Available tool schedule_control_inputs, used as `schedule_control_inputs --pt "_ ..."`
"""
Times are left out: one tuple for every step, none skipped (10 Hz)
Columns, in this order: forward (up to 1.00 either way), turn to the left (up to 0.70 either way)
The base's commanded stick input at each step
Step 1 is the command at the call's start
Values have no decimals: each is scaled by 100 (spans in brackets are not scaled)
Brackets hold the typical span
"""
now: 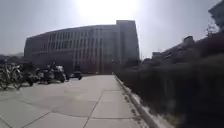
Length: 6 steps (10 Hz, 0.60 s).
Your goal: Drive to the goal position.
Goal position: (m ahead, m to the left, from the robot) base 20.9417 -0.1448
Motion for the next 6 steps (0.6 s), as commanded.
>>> schedule_control_inputs --pt "100 0" --pt "100 0" --pt "100 0" --pt "100 0" --pt "100 0" --pt "100 0"
